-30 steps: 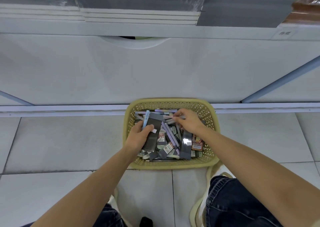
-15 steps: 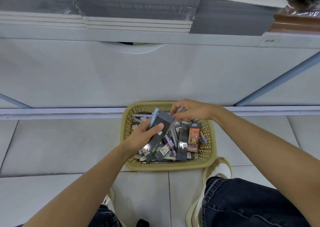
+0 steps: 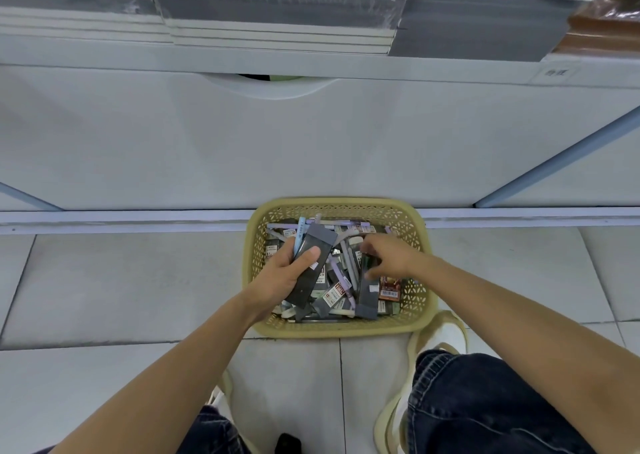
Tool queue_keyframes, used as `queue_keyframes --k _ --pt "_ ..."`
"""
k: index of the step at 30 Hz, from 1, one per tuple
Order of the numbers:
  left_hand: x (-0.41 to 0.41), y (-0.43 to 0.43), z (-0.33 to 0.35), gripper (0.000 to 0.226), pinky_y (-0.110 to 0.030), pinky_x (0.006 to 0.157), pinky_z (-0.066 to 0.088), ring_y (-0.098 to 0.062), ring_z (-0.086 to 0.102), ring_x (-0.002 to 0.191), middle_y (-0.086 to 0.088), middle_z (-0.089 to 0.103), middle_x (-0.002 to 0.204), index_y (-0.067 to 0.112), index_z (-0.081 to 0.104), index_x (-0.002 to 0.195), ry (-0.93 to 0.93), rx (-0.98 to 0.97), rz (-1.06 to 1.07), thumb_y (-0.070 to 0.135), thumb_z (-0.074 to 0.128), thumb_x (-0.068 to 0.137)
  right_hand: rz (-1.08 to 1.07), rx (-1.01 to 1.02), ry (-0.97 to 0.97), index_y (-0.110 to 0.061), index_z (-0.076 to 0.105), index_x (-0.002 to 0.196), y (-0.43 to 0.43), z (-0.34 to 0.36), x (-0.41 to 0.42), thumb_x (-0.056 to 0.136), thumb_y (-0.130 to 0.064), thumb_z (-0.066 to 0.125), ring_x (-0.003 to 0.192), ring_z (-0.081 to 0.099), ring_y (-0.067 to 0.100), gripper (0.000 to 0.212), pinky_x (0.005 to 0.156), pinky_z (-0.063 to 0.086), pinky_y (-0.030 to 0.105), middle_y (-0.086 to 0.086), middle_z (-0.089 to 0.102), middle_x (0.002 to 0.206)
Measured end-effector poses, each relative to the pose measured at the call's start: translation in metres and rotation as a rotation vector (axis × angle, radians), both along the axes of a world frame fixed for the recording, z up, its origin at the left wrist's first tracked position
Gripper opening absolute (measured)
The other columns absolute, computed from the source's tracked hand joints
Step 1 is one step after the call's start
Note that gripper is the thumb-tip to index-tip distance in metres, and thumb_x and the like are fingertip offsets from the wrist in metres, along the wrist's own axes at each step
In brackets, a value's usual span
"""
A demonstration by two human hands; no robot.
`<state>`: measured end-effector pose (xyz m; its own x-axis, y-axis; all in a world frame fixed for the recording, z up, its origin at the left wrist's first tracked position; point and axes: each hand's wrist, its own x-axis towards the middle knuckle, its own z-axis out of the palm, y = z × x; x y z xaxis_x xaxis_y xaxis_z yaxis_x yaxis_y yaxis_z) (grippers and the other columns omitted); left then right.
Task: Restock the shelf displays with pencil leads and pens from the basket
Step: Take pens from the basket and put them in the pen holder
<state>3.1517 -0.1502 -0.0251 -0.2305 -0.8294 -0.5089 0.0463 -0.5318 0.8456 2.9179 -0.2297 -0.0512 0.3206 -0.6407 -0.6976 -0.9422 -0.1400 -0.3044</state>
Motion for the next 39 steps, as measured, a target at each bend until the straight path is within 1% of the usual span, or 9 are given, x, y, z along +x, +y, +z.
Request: queue_keyframes --k 7,11,14,18,24,27,30,34,39 --pt "0.004 -0.001 0.002 0.024 -0.035 0.077 0.055 -0.020 0.063 0.086 -0.008 0.065 0.099 0.030 0.058 0.118 -0.029 -0.012 0.081 0.038 0.055 0.096 0.072 0.032 -0.048 -0.008 0.064 0.100 -0.010 0.010 0.001 0.083 -0.030 0.074 0.080 0.053 0.016 0.030 0.070 0.043 0.027 0.012 0.062 0.101" --pt "0.009 -0.004 0.019 0.024 -0.019 0.062 0.053 -0.007 0.065 0.074 -0.008 0.066 0.100 0.026 0.055 0.121 -0.055 -0.058 0.196 0.033 0.054 0.098 -0.072 0.079 -0.326 -0.018 0.064 0.097 -0.031 0.056 0.000 0.090 -0.025 0.066 0.081 0.061 0.011 0.010 0.070 0.046 0.022 -0.001 0.067 0.097" --pt "0.015 -0.010 0.043 0.019 -0.026 0.062 0.055 -0.010 0.063 0.074 -0.006 0.062 0.097 0.022 0.054 0.115 -0.093 -0.099 0.304 0.032 0.053 0.098 -0.354 0.096 -0.646 -0.010 0.067 0.109 -0.042 0.095 0.006 0.093 -0.012 0.063 0.077 0.065 0.006 0.016 0.072 0.051 0.023 -0.001 0.071 0.095" --pt "0.021 -0.018 0.084 0.017 -0.031 0.073 0.052 -0.014 0.057 0.079 -0.003 0.059 0.093 0.017 0.050 0.103 -0.092 -0.111 0.524 0.033 0.053 0.099 -0.466 0.213 -0.912 -0.013 0.071 0.107 -0.037 0.138 0.029 0.093 -0.006 0.060 0.102 0.067 0.016 0.020 0.092 0.052 0.028 0.003 0.072 0.109" --pt "0.035 -0.009 0.149 0.022 -0.038 0.069 0.052 -0.022 0.059 0.082 -0.008 0.061 0.098 0.011 0.049 0.113 0.078 -0.175 0.772 0.030 0.049 0.101 -0.519 0.292 -1.194 -0.007 0.069 0.106 -0.006 0.192 0.079 0.089 -0.002 0.061 0.072 0.058 0.008 0.020 0.069 0.050 0.017 0.003 0.070 0.098" --pt "0.042 -0.001 0.178 0.031 -0.042 0.079 0.056 -0.024 0.063 0.089 -0.011 0.065 0.104 0.005 0.051 0.123 0.096 -0.255 0.794 0.027 0.049 0.101 -0.429 0.225 -1.226 -0.010 0.066 0.106 0.010 0.220 0.100 0.084 0.003 0.066 0.069 0.060 0.007 0.026 0.069 0.050 0.020 0.003 0.068 0.093" --pt "0.048 0.005 0.206 0.019 -0.029 0.060 0.050 -0.016 0.054 0.073 -0.006 0.057 0.087 0.008 0.049 0.109 0.030 -0.352 0.800 0.026 0.048 0.102 -0.305 0.092 -1.188 -0.013 0.059 0.111 0.023 0.246 0.115 0.092 -0.004 0.061 0.081 0.064 0.013 0.021 0.075 0.051 0.025 0.009 0.066 0.102" --pt "0.044 0.010 0.239 0.012 -0.044 0.082 0.051 -0.025 0.055 0.088 -0.010 0.058 0.094 0.013 0.048 0.101 0.047 -0.396 0.821 0.024 0.044 0.104 -0.141 -0.090 -1.133 -0.014 0.053 0.122 0.038 0.274 0.134 0.103 -0.013 0.044 0.088 0.061 0.014 0.022 0.078 0.049 0.022 0.013 0.067 0.102" --pt "0.039 0.017 0.268 0.018 -0.035 0.069 0.051 -0.016 0.057 0.073 -0.005 0.059 0.084 0.015 0.050 0.096 0.085 -0.429 0.868 0.032 0.050 0.100 -0.304 -0.176 -1.135 -0.004 0.051 0.123 0.044 0.295 0.158 0.104 -0.025 0.040 0.082 0.051 0.011 0.030 0.070 0.042 0.018 0.004 0.057 0.098"
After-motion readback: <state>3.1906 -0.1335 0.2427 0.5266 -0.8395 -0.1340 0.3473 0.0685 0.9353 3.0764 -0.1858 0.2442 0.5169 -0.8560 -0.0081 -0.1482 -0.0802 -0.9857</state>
